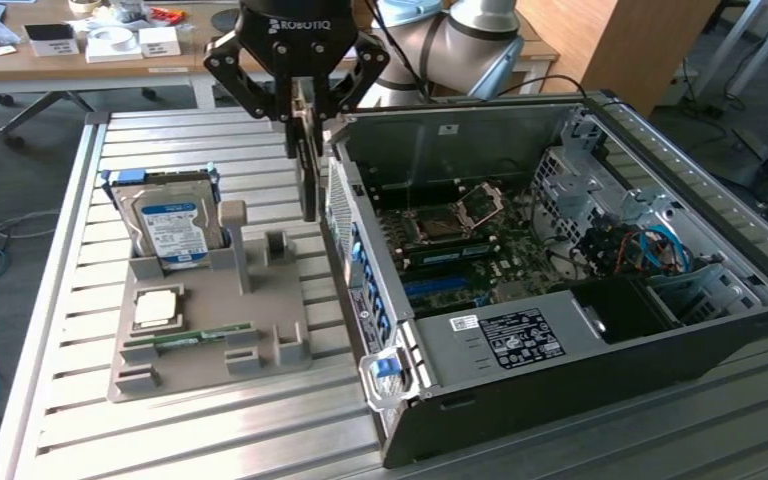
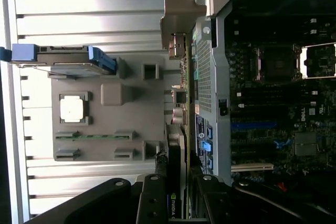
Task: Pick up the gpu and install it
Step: 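Pick up the gpu and move the gpu toward the slot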
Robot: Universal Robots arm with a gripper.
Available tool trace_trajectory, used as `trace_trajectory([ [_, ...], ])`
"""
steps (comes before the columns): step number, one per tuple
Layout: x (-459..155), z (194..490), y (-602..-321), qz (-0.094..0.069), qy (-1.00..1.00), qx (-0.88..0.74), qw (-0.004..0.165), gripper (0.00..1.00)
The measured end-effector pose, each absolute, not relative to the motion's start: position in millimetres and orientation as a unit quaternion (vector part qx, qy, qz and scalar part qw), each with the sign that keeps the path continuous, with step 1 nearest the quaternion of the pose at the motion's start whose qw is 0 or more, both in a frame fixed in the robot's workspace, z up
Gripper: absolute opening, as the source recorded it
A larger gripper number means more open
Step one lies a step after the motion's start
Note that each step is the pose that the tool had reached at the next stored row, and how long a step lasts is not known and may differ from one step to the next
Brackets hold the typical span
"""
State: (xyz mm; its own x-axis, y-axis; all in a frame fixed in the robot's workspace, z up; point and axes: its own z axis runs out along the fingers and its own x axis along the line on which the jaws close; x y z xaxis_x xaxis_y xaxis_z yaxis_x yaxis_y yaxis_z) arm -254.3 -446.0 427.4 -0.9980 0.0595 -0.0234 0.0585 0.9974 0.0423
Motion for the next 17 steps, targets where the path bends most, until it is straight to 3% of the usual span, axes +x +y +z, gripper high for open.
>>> trace_trajectory([
  [17,-232.5,427.4,-446.0,0.021,0.999,0.029,0.012,0.27],
])
